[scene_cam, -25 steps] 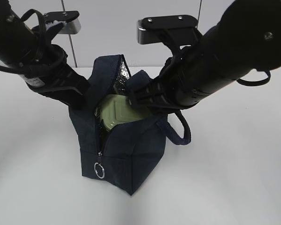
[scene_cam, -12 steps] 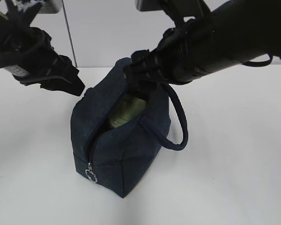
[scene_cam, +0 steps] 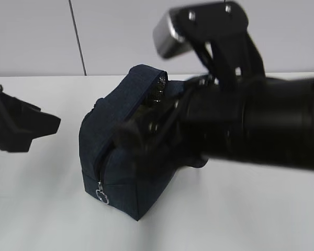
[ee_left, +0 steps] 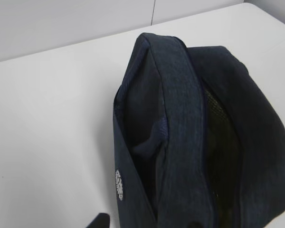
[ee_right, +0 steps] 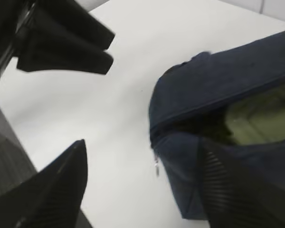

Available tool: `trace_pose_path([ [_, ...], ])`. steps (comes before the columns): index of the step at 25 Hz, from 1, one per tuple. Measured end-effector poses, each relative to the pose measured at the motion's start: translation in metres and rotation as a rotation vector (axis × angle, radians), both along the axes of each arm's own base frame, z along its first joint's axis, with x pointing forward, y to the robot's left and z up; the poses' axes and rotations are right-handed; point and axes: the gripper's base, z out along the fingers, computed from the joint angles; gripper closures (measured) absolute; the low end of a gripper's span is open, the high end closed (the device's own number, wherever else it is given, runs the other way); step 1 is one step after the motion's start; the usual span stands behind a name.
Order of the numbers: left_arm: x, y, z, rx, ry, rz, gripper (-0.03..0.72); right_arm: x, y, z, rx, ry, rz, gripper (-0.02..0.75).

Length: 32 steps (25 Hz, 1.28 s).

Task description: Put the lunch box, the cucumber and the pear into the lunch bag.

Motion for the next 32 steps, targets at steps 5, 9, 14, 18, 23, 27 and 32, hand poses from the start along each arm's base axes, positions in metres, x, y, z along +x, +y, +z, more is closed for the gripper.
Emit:
trace_pose_path([
  [5, -0.030, 0.014, -0.011, 0.003, -0.087, -0.004, 0.389, -0.027, 0.007, -0.045, -0.010, 0.027, 0.106, 0.215],
  [9, -0.046, 0.022, -0.018, -0.007, -0.118, 0.009, 0.389, -0.027, 0.010, -0.078, -0.057, 0.086, 0.107, 0.220],
  [14, -0.054, 0.025, -0.018, -0.031, -0.136, 0.016, 0.389, -0.018, 0.024, -0.110, -0.064, 0.108, 0.118, 0.263],
  [18, -0.054, 0.025, -0.018, -0.032, -0.135, 0.016, 0.389, -0.013, 0.033, -0.138, -0.085, 0.137, 0.124, 0.302],
  [23, -0.055, 0.025, -0.018, -0.031, -0.133, 0.015, 0.389, -0.006, 0.043, -0.158, -0.075, 0.148, 0.111, 0.308],
  [27, -0.054, 0.025, -0.018, -0.032, -0.133, 0.015, 0.389, 0.002, 0.051, -0.171, -0.114, 0.138, 0.106, 0.309],
  [32, -0.055, 0.025, -0.018, -0.032, -0.132, 0.015, 0.389, 0.011, 0.057, -0.179, -0.129, 0.089, 0.081, 0.339],
])
